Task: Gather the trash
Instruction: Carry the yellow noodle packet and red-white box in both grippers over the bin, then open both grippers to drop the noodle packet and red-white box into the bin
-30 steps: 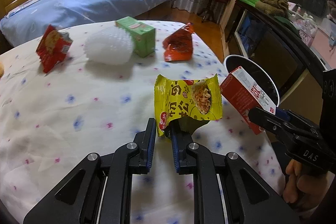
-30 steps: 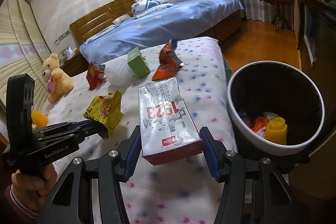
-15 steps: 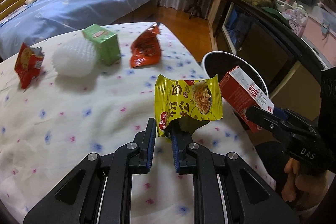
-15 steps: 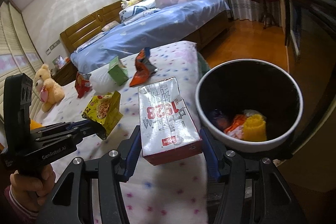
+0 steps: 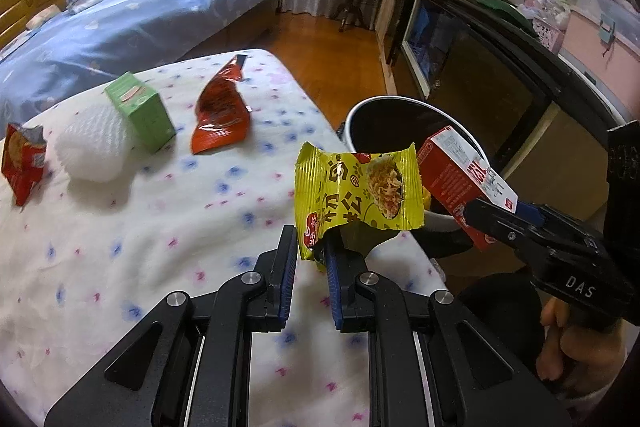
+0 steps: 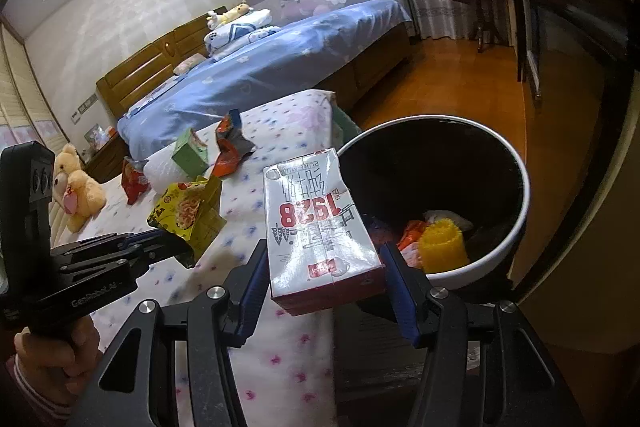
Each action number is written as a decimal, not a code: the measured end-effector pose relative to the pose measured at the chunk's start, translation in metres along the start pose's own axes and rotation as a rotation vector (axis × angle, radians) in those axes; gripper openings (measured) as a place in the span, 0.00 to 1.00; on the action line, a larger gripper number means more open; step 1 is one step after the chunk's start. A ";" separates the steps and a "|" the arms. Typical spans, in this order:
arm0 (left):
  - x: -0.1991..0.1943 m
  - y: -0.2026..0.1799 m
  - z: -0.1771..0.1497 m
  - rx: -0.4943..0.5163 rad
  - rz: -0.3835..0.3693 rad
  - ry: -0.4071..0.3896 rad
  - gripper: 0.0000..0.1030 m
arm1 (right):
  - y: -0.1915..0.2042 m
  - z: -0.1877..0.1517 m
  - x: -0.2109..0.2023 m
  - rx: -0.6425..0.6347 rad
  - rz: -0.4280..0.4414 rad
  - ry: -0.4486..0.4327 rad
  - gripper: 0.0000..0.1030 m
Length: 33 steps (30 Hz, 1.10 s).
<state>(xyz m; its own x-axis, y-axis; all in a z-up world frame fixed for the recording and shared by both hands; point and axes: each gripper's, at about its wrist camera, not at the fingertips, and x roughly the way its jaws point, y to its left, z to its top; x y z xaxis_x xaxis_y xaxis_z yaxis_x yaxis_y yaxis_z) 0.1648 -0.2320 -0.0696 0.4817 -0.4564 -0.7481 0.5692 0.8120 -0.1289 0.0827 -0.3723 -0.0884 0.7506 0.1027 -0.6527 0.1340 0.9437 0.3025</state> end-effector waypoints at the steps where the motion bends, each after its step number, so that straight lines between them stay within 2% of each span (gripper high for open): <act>1: 0.002 -0.002 0.001 0.006 -0.002 0.002 0.13 | -0.002 0.000 -0.001 0.003 -0.004 -0.002 0.54; 33: 0.056 -0.063 0.040 0.123 -0.024 0.057 0.13 | -0.067 0.018 0.010 0.097 -0.086 0.000 0.54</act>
<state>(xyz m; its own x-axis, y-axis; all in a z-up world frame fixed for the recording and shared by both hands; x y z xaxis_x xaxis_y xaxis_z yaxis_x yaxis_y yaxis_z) 0.1826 -0.3229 -0.0771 0.4302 -0.4506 -0.7822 0.6591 0.7489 -0.0690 0.0933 -0.4401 -0.1024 0.7338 0.0227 -0.6789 0.2600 0.9140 0.3116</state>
